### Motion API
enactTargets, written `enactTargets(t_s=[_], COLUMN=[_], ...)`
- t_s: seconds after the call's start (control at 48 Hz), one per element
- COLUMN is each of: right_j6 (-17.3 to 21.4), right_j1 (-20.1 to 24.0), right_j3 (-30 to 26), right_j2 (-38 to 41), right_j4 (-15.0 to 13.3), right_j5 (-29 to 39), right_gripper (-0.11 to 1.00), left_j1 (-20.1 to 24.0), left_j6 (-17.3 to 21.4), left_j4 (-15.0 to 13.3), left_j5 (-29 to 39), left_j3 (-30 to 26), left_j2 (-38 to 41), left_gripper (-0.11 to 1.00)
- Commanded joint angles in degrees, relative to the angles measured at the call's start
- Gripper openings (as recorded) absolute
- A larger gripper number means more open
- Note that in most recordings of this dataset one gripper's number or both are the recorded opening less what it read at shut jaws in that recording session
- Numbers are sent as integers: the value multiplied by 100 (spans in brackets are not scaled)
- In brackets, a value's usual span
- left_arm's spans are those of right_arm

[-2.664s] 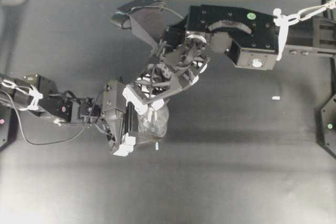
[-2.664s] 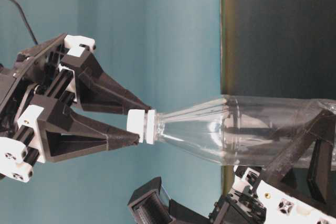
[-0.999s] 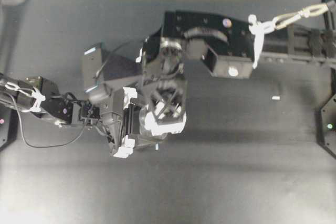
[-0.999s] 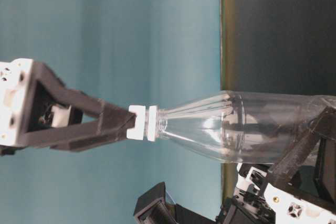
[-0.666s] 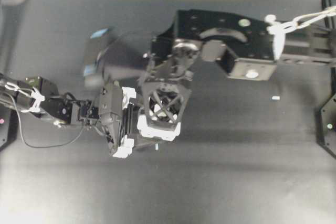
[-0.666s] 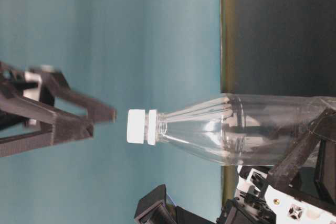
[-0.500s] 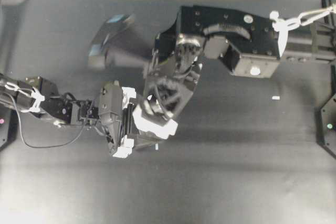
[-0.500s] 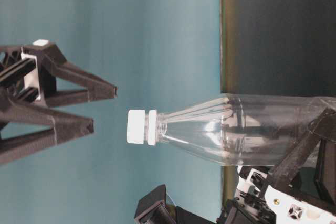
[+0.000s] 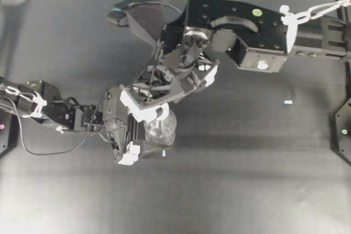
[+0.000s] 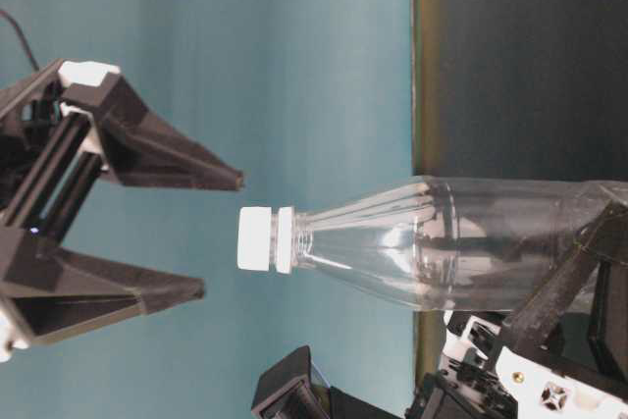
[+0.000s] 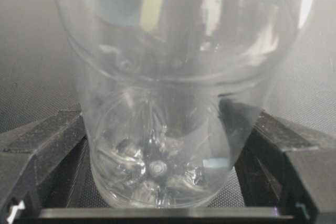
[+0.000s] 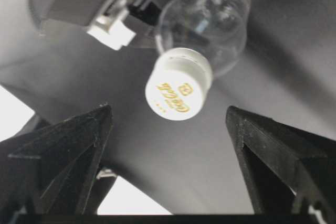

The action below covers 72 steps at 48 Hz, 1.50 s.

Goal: Open the bottle cap by holding the bottle with the left arm and twisting the cap with the right arm.

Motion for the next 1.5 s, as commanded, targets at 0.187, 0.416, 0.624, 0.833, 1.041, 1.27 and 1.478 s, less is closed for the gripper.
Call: enactTargets(t_s=[0.187,0.416,0.624,0.833,1.041,1.27,1.478], right_j6=[79,70,44,-26,-299,-888,-2461], right_j1=[-18,-18,35,79,123,123,185], right_j3=[79,88,70,88,70,-53,-334], right_j2=[-18,35,105,114,132,176,290], right_j4=[-193,-264,-255,-255,-220,-211,-202], right_j5=[-97,-158,-149,-105,-53,114,264], right_gripper=[82,76,73,57,36,36,36], left_j1=[-18,-18,-18,-18,-18,-18,-18], left_j6=[-9,-9,-9,-9,-9,-9,-9], left_j4=[0,0,-9,-9,-9,-9,-9], left_j5=[0,-9,-9,0,-9,0,0], left_j3=[-18,-26,-35,-35,-53,-44,-44], left_j2=[-9,-9,-9,-9,-9,0,0], left_gripper=[88,88,88,88,88,88,88])
